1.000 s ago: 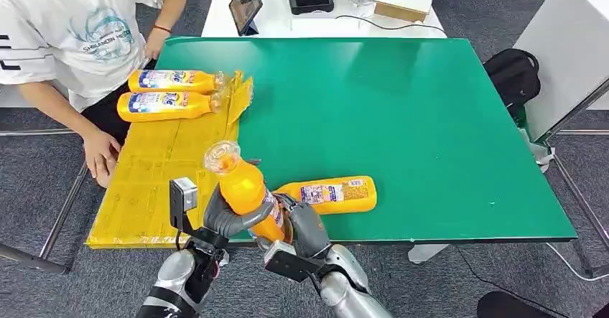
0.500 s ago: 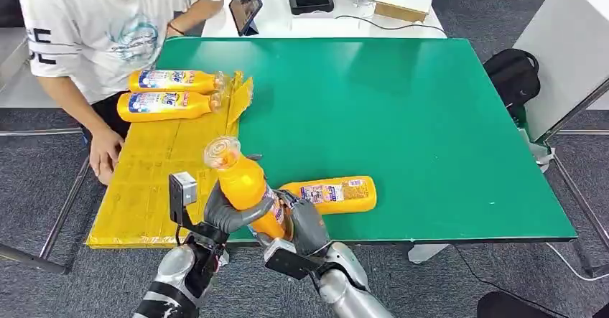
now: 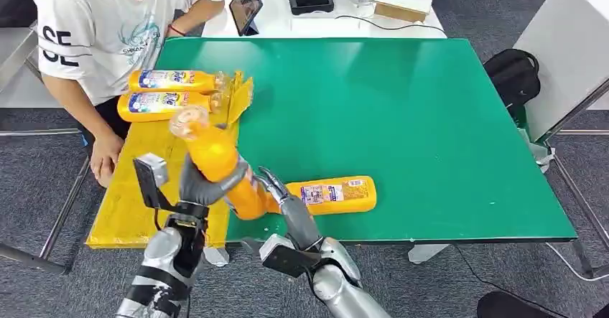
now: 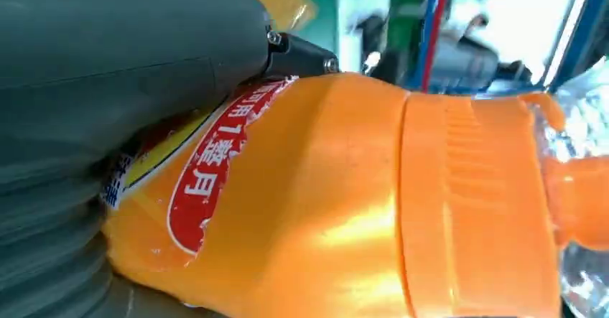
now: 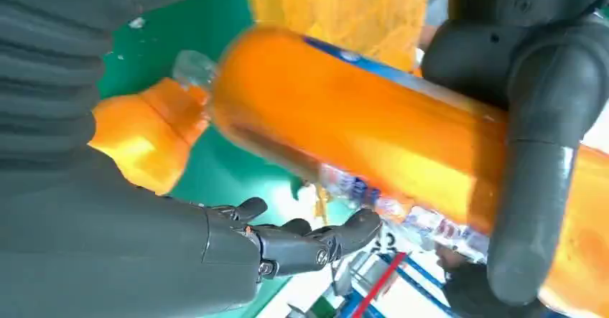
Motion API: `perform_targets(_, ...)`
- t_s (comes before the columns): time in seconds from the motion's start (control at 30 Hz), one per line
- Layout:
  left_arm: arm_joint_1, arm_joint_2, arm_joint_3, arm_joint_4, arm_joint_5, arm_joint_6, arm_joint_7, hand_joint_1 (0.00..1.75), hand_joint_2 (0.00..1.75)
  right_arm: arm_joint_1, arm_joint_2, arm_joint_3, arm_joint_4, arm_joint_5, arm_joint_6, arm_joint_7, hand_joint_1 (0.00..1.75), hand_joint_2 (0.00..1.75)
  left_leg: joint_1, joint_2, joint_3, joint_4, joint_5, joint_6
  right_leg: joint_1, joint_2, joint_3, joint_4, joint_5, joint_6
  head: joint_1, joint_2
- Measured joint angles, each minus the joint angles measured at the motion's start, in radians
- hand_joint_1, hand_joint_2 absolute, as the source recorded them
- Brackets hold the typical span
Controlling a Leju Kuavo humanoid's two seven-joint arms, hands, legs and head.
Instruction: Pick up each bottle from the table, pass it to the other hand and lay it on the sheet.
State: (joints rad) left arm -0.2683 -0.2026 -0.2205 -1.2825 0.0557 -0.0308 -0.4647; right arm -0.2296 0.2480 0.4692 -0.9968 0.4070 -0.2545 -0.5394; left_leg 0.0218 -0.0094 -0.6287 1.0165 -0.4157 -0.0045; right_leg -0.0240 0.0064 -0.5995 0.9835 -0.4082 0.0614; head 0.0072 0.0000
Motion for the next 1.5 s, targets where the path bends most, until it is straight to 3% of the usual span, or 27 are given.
perform_targets(0.3,-0.034,0.006,0.047,-0.013,-0.032,0.070,-0.025,1.75,1.75,0.018,0.000,-0.002,-0.054,-0.049,-0.015,-0.011,0.00,0.00,0.000,0.000,0.000,0.000,0.000,0.000,0.000,0.000,0.000,0.000,0.000,0.000,-0.001,0.000)
perform_targets(0.47,-0.055,0.027,0.052,-0.003,-0.423,0.418,-0.100,1.75,1.75,0.040,0.000,-0.010,-0.119,-0.099,-0.079,-0.069,0.00,0.00,0.000,0.000,0.000,0.000,0.000,0.000,0.000,0.000,-0.001,0.000,0.000,0.000,-0.001,0.000)
perform_targets(0.53,-0.082,0.049,0.054,0.052,-0.759,0.629,-0.084,1.75,1.75,0.044,0.000,-0.011,-0.158,-0.092,-0.119,-0.085,0.00,0.00,0.000,0.001,0.000,0.000,0.000,0.000,0.000,0.000,-0.001,0.000,0.000,0.000,-0.001,0.000)
perform_targets(0.6,-0.102,0.057,0.090,0.104,-1.041,0.706,-0.071,1.75,1.75,0.046,0.000,-0.011,-0.191,-0.092,-0.136,-0.095,0.00,0.00,0.000,0.000,0.000,0.000,0.000,0.000,0.000,0.000,0.000,0.000,0.000,0.000,0.000,0.000)
perform_targets(0.67,-0.118,0.066,0.129,0.163,-1.274,0.719,-0.023,1.75,1.75,0.047,0.000,-0.005,-0.218,-0.089,-0.147,-0.100,0.00,0.00,0.000,0.001,0.000,0.000,0.000,0.000,0.000,0.000,0.000,0.000,0.000,0.000,-0.001,0.000)
perform_targets(0.83,-0.143,0.096,0.198,0.274,-1.476,0.724,0.029,1.75,1.75,0.049,0.000,0.010,-0.254,-0.090,-0.151,-0.101,0.00,0.00,0.000,0.001,0.000,0.000,0.000,0.000,0.000,0.000,-0.001,0.000,0.000,0.000,0.000,0.000)
perform_targets(0.97,-0.182,0.161,0.150,0.405,-1.607,0.727,0.209,1.75,1.75,0.048,0.000,0.029,-0.262,-0.101,-0.141,-0.101,0.00,0.00,0.000,0.002,0.000,0.000,0.000,0.000,0.000,0.001,-0.002,0.001,0.000,0.000,0.000,0.000)
perform_targets(1.13,-0.203,0.208,0.101,0.486,-1.620,0.727,0.229,1.75,1.75,0.048,0.000,0.038,-0.265,-0.101,-0.140,-0.101,0.00,0.00,0.000,0.002,0.000,0.000,0.000,0.000,0.000,0.001,-0.002,0.001,0.000,0.000,-0.001,0.000)
perform_targets(1.37,-0.222,0.228,0.078,0.541,-1.603,0.728,0.217,1.75,1.75,0.048,0.000,0.040,-0.265,-0.102,-0.138,-0.101,0.00,0.00,0.000,0.001,0.000,0.000,0.000,0.000,0.000,0.001,-0.002,0.001,0.000,0.000,-0.001,0.000)
perform_targets(1.5,-0.274,0.228,0.071,0.686,-1.548,0.682,0.195,1.75,1.75,0.048,0.000,0.050,-0.265,-0.088,-0.137,-0.101,0.00,0.00,0.000,0.001,0.000,0.000,0.000,0.000,0.000,0.001,-0.002,0.001,0.000,-0.001,-0.001,0.000)
